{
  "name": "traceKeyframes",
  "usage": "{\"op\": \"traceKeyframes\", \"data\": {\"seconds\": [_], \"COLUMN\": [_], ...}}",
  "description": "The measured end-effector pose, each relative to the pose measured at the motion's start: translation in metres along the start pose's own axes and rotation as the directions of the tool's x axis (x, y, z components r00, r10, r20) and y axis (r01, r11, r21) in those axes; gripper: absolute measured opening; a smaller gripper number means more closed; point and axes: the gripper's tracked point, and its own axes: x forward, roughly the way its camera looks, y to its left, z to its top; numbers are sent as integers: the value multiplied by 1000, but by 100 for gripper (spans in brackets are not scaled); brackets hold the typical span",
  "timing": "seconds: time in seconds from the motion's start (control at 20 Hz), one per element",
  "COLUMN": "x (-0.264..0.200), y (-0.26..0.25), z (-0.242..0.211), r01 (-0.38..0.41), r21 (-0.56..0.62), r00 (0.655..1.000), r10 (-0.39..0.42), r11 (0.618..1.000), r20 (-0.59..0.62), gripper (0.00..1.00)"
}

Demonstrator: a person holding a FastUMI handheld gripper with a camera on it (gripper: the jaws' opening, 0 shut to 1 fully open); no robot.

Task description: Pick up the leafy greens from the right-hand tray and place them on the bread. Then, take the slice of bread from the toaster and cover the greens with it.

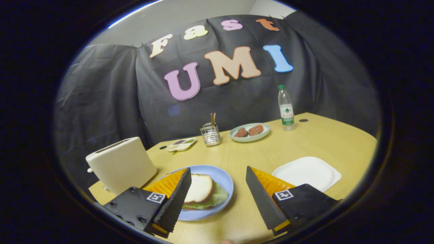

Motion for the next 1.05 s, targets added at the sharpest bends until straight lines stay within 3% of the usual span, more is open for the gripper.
{"op": "traceKeyframes", "data": {"seconds": [0.2, 0.45, 0.6, 0.85, 1.05], "x": [-17, -37, -47, -56, -67], "y": [-19, -25, -30, -30, -49], "z": [58, 130, 159, 181, 163], "r01": [25, 22, 24, 7, 20], "r21": [-117, -113, -184, -230, -209], "r00": [995, 984, 977, 972, 975], "r10": [-14, -1, 16, 48, 28], "r11": [993, 993, 983, 973, 978], "r20": [98, 180, 211, 232, 221], "gripper": [100, 100, 100, 100, 100]}}
